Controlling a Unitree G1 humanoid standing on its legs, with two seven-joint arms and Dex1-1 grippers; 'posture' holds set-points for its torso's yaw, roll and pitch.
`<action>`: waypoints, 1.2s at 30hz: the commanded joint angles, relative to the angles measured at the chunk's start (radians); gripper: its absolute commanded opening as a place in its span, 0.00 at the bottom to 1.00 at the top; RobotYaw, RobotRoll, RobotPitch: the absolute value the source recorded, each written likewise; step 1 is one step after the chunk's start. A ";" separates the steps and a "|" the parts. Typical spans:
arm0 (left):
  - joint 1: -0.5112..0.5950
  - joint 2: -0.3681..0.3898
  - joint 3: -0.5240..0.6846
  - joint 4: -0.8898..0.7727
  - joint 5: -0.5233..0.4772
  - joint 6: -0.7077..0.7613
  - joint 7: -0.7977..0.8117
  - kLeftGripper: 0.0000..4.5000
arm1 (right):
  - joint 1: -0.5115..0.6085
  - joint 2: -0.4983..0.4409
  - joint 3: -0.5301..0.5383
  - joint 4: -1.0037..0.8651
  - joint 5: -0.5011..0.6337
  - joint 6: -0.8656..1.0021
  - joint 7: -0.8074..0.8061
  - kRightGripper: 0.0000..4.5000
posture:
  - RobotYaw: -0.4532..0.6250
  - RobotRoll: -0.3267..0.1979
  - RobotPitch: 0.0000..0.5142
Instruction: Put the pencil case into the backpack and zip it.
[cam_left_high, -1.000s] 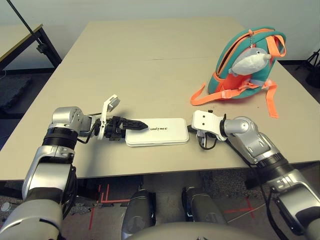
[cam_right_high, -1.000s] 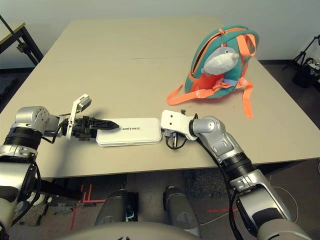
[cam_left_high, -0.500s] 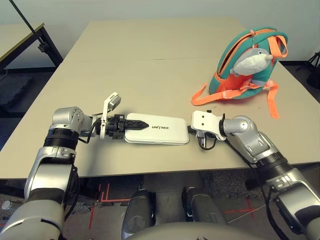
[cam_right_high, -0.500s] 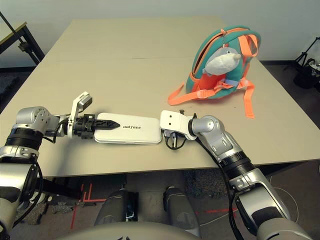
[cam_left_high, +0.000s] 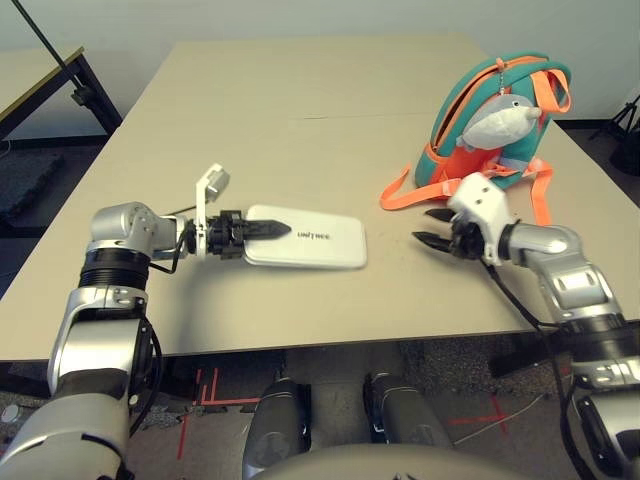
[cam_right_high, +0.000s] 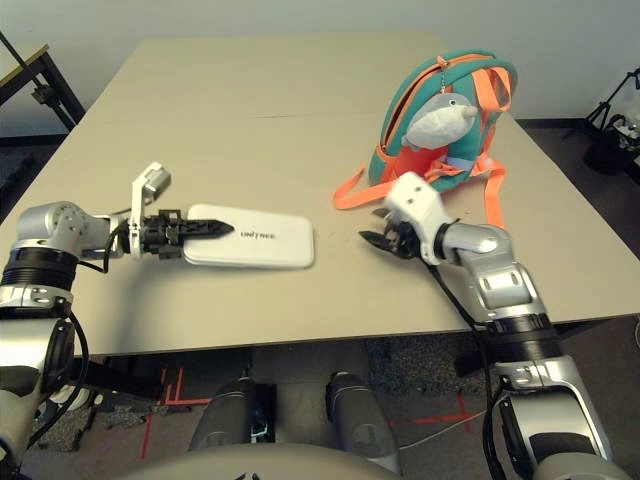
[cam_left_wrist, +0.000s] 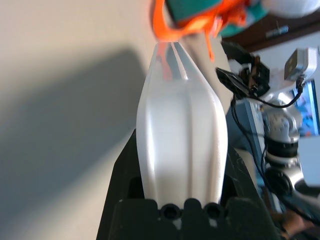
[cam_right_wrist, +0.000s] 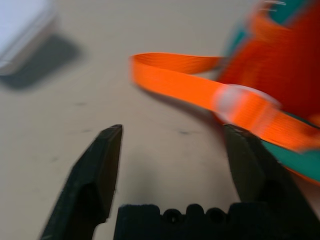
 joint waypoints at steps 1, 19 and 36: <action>-0.015 0.006 0.039 -0.038 -0.024 0.004 0.007 0.29 | 0.045 -0.009 -0.081 -0.054 0.054 0.069 -0.061 1.00 | 0.26 0.62 0.10; 0.024 0.002 0.105 -0.100 -0.049 0.025 0.050 0.29 | -0.179 -0.082 -0.149 0.315 0.044 -0.073 -0.238 1.00 | 0.29 0.62 0.09; 0.076 -0.001 0.174 -0.175 -0.079 0.073 0.119 0.29 | -0.415 -0.052 -0.115 0.735 0.060 -0.266 -0.172 0.71 | 0.33 0.62 0.12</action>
